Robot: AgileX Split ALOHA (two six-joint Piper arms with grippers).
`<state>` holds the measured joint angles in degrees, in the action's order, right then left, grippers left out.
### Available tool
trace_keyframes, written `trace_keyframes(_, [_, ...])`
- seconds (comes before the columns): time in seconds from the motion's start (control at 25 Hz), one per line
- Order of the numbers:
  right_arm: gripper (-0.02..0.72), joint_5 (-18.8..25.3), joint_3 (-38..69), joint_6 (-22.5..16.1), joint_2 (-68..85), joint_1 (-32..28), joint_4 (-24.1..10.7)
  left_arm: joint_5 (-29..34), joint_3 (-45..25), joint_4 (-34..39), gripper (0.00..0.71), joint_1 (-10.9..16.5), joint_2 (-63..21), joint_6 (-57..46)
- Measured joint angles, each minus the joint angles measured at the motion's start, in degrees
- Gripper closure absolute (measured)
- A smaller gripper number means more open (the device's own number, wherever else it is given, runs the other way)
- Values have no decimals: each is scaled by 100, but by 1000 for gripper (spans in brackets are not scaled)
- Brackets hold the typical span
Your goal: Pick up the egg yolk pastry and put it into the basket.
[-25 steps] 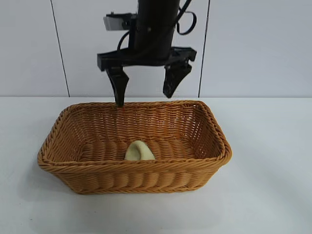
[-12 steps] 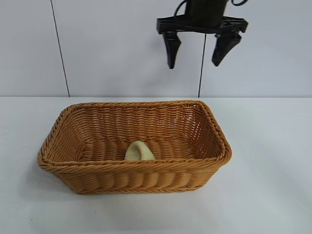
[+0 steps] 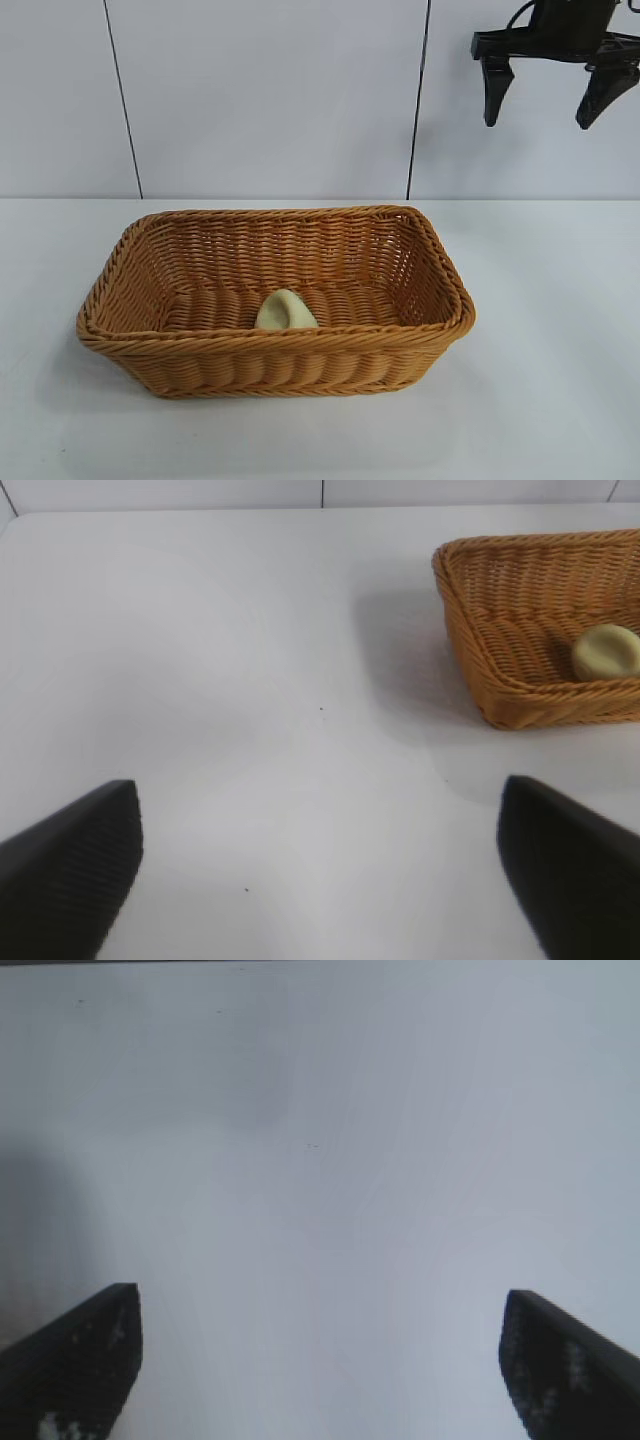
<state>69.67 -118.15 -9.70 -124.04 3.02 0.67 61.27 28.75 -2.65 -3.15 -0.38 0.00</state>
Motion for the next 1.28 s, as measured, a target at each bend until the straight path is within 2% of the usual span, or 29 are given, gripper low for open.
trace_keyframes(0.28, [8, -5, 1320, 94, 990, 0, -129, 0, 0, 0, 18, 0, 0, 0])
trace_keyframes(0.52, [8, -1, 3320, 304, 2329, 0, -137, 0, 0, 0, 18, 0, 0, 0])
trace_keyframes(0.88, [8, -6, 6131, 342, 4995, 0, -123, 0, 0, 0, 18, 0, 0, 0])
trace_keyframes(1.28, [8, -769, 8348, 514, 8179, 5, -120, 0, 0, 0, 18, 0, 0, 0])
